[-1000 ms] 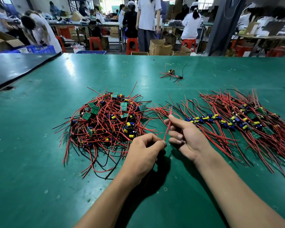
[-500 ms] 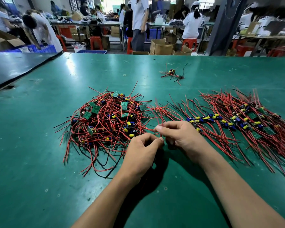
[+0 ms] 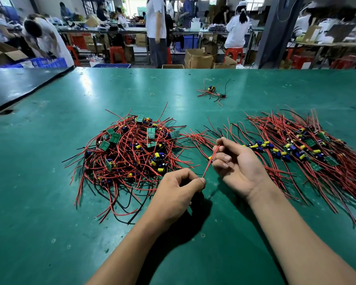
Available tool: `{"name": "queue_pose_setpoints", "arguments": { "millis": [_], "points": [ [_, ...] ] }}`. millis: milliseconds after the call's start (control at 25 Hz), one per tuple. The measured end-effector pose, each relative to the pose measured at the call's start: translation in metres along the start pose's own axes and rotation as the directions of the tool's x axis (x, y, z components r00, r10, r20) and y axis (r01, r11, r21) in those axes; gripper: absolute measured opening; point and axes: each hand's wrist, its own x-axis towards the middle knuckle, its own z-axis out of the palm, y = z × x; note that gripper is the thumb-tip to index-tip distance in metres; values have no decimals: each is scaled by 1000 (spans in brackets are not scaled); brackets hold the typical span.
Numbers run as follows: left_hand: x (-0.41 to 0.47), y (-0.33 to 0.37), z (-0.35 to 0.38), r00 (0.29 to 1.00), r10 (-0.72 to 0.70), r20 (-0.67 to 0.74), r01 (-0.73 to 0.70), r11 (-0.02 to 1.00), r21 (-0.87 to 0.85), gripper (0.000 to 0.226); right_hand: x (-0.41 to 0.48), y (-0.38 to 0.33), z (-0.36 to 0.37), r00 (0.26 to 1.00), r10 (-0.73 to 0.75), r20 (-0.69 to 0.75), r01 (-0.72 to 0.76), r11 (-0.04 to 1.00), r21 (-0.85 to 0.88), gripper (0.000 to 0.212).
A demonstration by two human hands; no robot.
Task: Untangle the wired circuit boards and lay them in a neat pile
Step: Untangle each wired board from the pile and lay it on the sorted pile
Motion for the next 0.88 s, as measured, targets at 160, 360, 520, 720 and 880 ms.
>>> {"name": "queue_pose_setpoints", "arguments": {
  "millis": [160,360,520,720,880],
  "points": [
    [-2,4,-1,1000,-12,18,12,1000,-21,23,-4,-4,1,986,115,120,-136,973,186,21],
    [-4,7,-2,999,-28,19,29,998,-57,20,-7,-7,2,995,96,37,-100,987,128,28],
    [-4,7,-2,999,-35,28,38,995,-88,19,-6,-7,2,998,59,7,-59,991,120,25],
    [-2,8,-3,997,-66,30,69,989,-128,18,-6,-5,1,991,101,83,-115,976,183,13],
    [0,11,-2,989,-147,-15,139,959,-246,19,-3,0,2,998,-59,-32,52,981,-186,39]
  ]
}}
